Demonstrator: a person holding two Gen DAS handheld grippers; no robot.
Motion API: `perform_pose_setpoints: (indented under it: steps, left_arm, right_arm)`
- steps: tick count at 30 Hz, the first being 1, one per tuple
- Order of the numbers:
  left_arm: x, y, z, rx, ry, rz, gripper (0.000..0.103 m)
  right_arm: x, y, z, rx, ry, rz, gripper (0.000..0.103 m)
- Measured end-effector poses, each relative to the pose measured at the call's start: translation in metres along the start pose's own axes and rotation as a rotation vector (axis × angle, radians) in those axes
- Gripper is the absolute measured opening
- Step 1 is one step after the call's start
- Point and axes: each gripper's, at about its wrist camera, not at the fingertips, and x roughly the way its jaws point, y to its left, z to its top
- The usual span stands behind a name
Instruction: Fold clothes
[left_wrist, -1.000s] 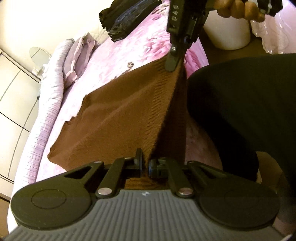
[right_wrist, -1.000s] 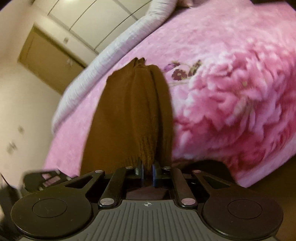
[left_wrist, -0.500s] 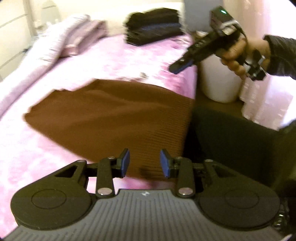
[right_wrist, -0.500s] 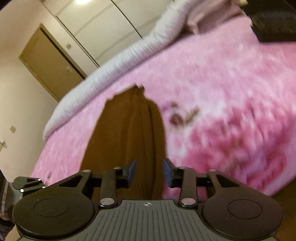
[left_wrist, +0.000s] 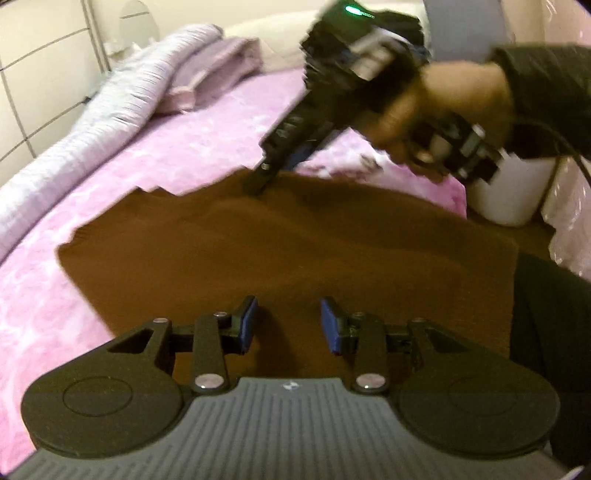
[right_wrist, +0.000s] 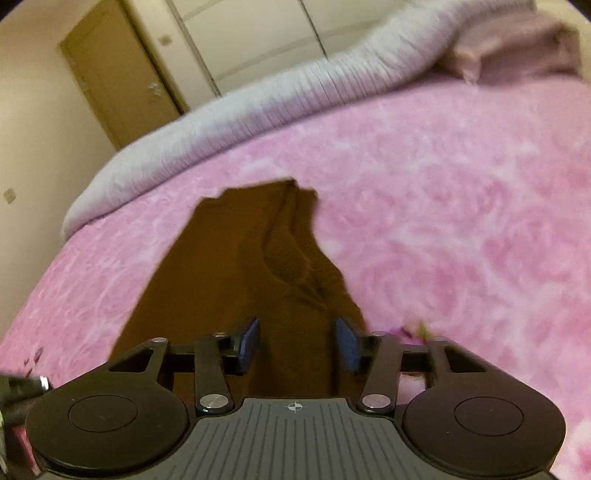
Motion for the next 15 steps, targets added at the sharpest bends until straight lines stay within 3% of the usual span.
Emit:
perform_pose_setpoints:
  steps: [5,8,9,11,12,13,15]
  left_arm:
    - [0.012,0.002,0.007,-0.066,-0.026,-0.057,0.032]
    - [0.023,0.003,0.007,-0.071,-0.021,-0.060,0.033]
    - [0.022,0.003,0.007,-0.068,-0.020,-0.058,0.033]
    - [0.016,0.001,0.007,-0.056,-0.014,-0.044,0.033]
    - [0.013,0.000,0.006,-0.048,-0.010,-0.035,0.033]
    - [0.009,-0.002,0.005,-0.037,-0.005,-0.025,0.033]
    - [-0.003,-0.009,-0.001,-0.007,0.001,0.001,0.033]
  right_arm:
    - [-0.015,-0.022,0.009,0.020,-0.047,-0.008,0.007]
    - [0.005,-0.035,-0.003,0.046,0.021,-0.010,0.011]
    - [0.005,-0.036,-0.004,0.058,0.001,0.007,0.012]
    - [-0.008,-0.038,-0.004,0.086,-0.020,-0.007,0.021]
    - [-0.017,-0.037,-0.004,0.094,-0.031,-0.027,0.037]
    - [-0.028,-0.029,-0.008,0.075,-0.041,-0.033,0.042]
    - [-0.050,-0.014,-0.015,0.036,-0.060,-0.045,0.043]
